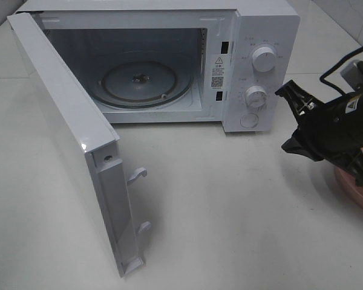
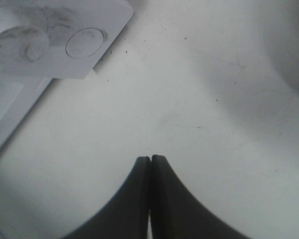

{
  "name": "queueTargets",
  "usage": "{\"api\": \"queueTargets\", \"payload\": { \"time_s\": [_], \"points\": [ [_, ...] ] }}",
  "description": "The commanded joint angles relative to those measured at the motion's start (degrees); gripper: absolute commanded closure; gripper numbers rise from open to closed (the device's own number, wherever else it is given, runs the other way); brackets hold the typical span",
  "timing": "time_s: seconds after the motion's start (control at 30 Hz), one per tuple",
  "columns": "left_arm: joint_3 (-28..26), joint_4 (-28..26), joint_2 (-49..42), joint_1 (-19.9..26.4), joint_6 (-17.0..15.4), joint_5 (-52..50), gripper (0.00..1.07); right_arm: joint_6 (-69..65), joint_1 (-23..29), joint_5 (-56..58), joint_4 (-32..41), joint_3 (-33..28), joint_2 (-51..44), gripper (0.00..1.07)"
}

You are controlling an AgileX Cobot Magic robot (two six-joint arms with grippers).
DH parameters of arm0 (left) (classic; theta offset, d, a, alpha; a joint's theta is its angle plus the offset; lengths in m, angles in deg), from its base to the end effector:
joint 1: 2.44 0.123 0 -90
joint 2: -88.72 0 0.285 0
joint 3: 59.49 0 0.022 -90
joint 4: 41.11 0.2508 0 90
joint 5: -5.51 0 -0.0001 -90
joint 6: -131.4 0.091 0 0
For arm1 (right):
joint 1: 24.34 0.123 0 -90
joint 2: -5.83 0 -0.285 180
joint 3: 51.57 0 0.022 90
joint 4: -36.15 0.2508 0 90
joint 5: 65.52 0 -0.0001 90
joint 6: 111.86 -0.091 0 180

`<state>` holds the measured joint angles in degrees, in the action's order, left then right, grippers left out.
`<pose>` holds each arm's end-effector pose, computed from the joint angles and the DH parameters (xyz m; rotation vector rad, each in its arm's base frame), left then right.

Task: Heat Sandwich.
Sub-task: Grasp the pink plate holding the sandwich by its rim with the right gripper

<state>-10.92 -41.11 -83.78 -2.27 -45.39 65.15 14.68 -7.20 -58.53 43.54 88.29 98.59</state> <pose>-0.0048 0.0000 0.2789 0.0536 2.0190 0.0374 0.2586 0.0812 0.1835 0.9380 2.3614 0.5997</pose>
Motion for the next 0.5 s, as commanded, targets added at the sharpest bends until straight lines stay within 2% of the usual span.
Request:
{"api": "queueTargets", "payload": {
  "time_s": [0.03,0.27,0.37,0.5],
  "points": [
    [0.1,-0.4,-1.6,0.0,-0.2,-0.1,0.09,11.3,-0.4,8.9,-4.2,4.0,-0.7,1.04],
    [0.1,-0.4,-1.6,0.0,-0.2,-0.1,0.09,29.2,-0.4,20.5,-11.4,9.0,-1.0,1.02],
    [0.1,-0.4,-1.6,0.0,-0.2,-0.1,0.09,33.6,-0.4,23.4,-12.1,10.4,-1.0,1.01],
    [0.1,-0.4,-1.6,0.0,-0.2,-0.1,0.09,42.0,-0.5,32.9,-12.3,13.9,-1.0,0.95]
  ]
}}
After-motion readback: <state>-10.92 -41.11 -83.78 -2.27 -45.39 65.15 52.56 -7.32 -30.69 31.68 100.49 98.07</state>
